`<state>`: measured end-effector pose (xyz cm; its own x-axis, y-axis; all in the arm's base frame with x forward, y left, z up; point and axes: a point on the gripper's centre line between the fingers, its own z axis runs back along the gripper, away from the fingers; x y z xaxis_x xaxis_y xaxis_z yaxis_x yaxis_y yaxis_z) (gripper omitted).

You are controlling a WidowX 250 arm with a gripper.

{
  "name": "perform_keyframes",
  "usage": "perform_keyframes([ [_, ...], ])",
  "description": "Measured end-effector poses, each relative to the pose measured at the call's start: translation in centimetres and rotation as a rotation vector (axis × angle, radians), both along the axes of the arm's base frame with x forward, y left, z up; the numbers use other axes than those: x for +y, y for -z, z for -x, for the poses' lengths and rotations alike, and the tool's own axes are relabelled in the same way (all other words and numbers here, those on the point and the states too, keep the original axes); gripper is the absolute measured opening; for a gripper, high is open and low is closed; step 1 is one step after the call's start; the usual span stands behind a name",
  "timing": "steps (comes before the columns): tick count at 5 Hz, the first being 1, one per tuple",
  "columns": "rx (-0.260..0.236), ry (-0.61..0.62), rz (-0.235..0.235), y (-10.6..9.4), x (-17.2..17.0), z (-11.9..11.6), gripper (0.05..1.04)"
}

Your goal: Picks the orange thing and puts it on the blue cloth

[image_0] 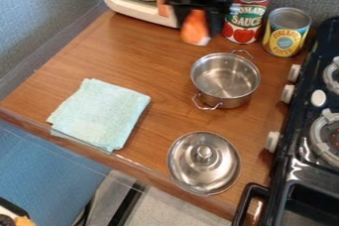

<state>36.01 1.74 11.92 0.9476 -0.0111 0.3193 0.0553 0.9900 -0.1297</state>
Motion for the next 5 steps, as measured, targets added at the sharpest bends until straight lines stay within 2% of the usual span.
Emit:
perform_keyframes([
  [1, 0.075, -0.047, -0.004, 1.2, 4.6, 2.6, 0.593],
  [2, 0.143, -0.052, -0.046, 2.9, 7.8, 5.1, 0.593],
  [3, 0.177, -0.023, -0.082, 4.3, 8.6, 7.3, 0.593],
  [4, 0.193, -0.023, -0.092, 5.4, 8.9, 9.7, 0.593],
  [5, 0.188, -0.032, -0.124, 6.1, 8.8, 11.1, 0.593],
])
